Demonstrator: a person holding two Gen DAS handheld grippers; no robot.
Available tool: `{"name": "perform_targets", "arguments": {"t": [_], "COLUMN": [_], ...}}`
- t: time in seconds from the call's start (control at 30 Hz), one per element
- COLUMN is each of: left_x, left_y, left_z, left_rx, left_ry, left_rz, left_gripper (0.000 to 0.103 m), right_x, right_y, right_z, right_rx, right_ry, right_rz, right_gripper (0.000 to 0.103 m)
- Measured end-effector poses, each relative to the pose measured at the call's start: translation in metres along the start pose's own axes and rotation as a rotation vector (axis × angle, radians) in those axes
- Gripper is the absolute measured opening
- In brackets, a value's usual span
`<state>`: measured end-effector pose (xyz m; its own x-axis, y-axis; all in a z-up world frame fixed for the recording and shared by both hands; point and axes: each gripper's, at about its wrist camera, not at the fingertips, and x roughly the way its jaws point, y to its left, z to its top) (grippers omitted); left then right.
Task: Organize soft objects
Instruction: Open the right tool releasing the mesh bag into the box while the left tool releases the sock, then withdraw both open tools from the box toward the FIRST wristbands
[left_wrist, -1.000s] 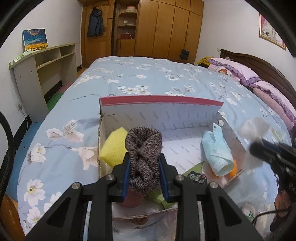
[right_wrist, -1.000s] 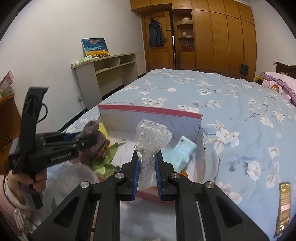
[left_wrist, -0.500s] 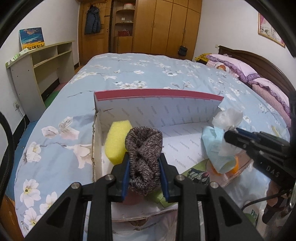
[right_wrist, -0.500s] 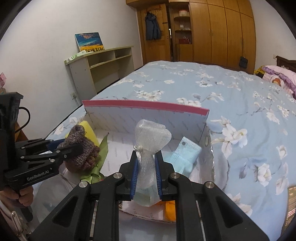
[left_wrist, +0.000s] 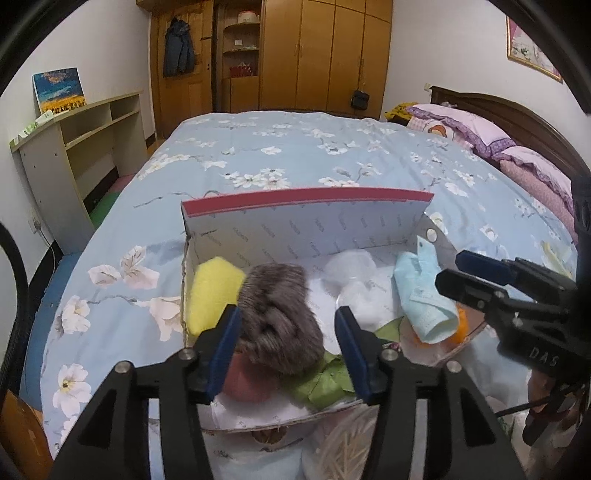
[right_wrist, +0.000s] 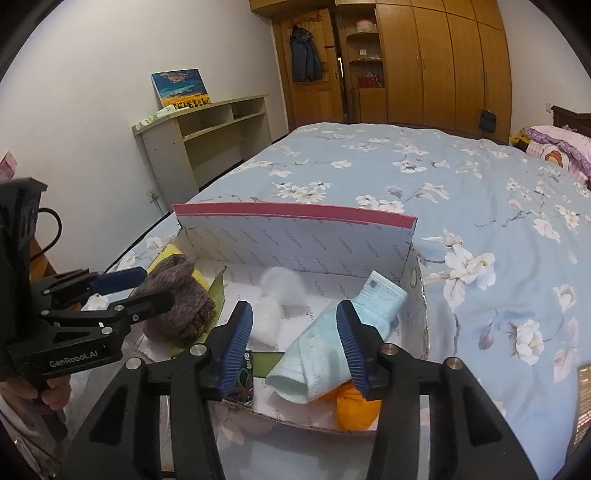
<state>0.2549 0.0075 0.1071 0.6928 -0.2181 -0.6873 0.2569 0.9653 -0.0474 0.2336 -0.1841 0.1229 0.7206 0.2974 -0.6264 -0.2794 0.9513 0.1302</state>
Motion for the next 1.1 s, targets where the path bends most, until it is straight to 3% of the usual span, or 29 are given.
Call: {"name": "perform_targets", "arguments": {"t": [0.57, 1.1], "left_x": [-0.043, -0.09], "left_y": [-0.006, -0.011], "left_z": [-0.003, -0.029], "left_rx": [0.002, -0.017], "left_ry": [-0.025, -0.032], "left_rz": [0.002, -0.012], "left_gripper": [0.057, 0.057], "right_x": [-0.042, -0.086], "right_y": [0.009, 0.016], "right_z": [-0.013, -0.037], "right_rx": [-0.008, 0.012], "right_ry": [-0.033, -0.053], "right_rz": [-0.005, -0.004], "right_gripper": [0.049, 0.049]}}
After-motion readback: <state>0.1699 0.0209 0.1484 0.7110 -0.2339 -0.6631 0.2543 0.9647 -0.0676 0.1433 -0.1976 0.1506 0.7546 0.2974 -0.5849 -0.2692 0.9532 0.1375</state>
